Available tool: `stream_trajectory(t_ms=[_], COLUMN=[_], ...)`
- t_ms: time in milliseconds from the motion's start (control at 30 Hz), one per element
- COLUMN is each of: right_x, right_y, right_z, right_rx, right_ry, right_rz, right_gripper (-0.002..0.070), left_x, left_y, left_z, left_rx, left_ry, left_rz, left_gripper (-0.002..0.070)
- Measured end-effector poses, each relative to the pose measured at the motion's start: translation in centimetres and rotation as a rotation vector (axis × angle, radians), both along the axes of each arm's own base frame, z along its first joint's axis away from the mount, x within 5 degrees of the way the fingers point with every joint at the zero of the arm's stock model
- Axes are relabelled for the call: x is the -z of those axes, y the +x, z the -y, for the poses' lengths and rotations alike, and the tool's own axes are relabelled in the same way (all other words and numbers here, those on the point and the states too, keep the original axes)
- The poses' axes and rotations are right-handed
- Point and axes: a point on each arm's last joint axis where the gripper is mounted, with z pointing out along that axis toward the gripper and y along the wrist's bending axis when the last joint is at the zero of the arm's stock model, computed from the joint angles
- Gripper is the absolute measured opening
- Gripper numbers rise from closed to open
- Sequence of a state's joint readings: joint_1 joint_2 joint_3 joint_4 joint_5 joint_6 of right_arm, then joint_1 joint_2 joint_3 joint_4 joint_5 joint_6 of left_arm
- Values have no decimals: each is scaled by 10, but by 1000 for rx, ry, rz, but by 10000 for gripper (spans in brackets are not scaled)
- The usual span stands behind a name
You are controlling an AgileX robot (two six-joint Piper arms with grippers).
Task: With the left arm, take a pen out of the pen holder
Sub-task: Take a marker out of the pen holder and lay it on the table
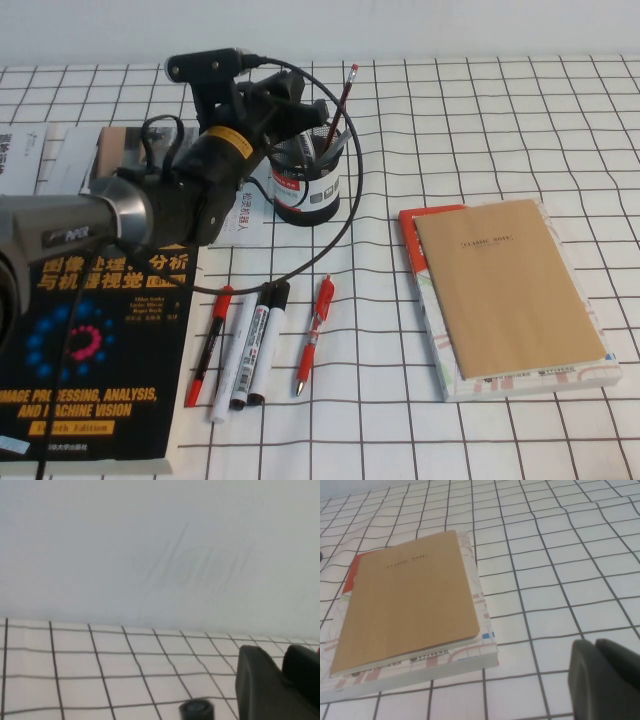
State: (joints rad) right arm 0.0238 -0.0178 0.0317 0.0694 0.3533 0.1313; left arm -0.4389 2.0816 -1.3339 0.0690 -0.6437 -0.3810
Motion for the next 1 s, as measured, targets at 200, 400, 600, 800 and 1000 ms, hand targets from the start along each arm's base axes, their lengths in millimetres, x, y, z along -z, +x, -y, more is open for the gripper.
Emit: stream_trajectory(t_ms=[200,400,600,800,1000], right_x=[0,0,0,0,0], right_y=[0,0,0,0,0], right_z=[0,0,0,0,0], right_rx=[0,0,0,0,0], right_ry=[0,0,0,0,0], right_rz=[0,0,0,0,0], right_gripper=[-17,-16,-16,-16,-16], left_x=[-27,-27,-13,1,15], left_y=[-7,-8,-4,0,9], left_z=[0,-1,-4,-5,-1], left_rx=[29,30,22,10,7], left_ry=[17,86,160,134,95], left_rz=[73,55,30,-14,-53], left_gripper=[88,112,395,512,522])
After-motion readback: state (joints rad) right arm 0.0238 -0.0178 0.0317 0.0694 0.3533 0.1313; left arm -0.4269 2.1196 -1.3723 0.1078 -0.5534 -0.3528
